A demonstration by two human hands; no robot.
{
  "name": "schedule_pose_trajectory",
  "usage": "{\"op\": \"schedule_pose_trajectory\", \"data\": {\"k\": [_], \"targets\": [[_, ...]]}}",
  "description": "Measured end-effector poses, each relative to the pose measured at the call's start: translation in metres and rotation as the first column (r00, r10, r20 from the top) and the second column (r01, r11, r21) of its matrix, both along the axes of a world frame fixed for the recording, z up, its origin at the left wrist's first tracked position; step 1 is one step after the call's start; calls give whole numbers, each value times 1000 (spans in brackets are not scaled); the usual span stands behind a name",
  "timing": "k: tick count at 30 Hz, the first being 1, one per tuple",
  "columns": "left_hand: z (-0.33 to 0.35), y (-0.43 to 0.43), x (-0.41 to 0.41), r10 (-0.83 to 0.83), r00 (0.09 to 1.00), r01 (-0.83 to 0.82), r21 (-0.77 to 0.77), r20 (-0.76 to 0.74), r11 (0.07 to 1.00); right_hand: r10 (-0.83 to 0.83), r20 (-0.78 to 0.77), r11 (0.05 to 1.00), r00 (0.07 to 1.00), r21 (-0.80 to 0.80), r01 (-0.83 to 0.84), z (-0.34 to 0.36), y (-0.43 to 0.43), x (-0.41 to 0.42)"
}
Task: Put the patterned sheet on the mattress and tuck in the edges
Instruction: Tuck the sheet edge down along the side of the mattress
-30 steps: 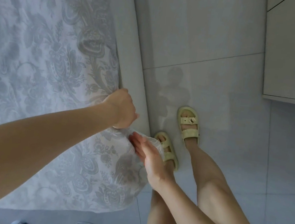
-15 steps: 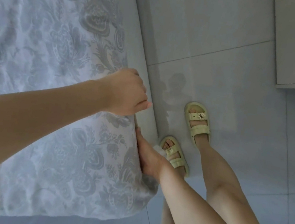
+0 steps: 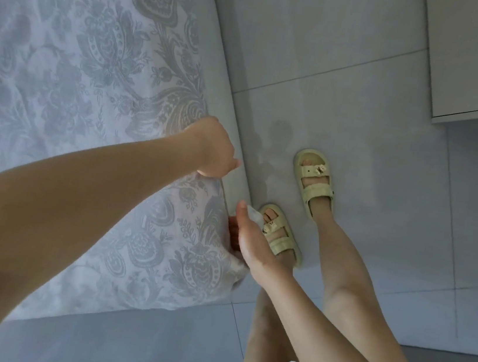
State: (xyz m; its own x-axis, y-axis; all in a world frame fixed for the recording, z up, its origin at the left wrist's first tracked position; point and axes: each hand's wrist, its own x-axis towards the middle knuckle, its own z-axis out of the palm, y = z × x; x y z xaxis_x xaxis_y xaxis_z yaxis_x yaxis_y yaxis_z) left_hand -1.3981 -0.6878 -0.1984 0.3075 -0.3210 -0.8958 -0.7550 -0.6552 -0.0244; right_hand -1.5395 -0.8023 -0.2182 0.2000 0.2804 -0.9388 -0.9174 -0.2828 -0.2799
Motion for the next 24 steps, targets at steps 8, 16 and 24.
{"op": "schedule_pose_trajectory", "data": {"k": [8,16,24], "targets": [[88,66,-47,928,371,-656,-708,2,264,340,582,935,739,-294,-199,55,1,74],[115,118,-146,782,-622,-578,-644,-49,-501,734,648,598,204,-474,-646,106,75,126],[79,48,-201,-6,-1000,-11,-595,26,-803,729,596,66,-337,-551,-832,112,130,132]]}}
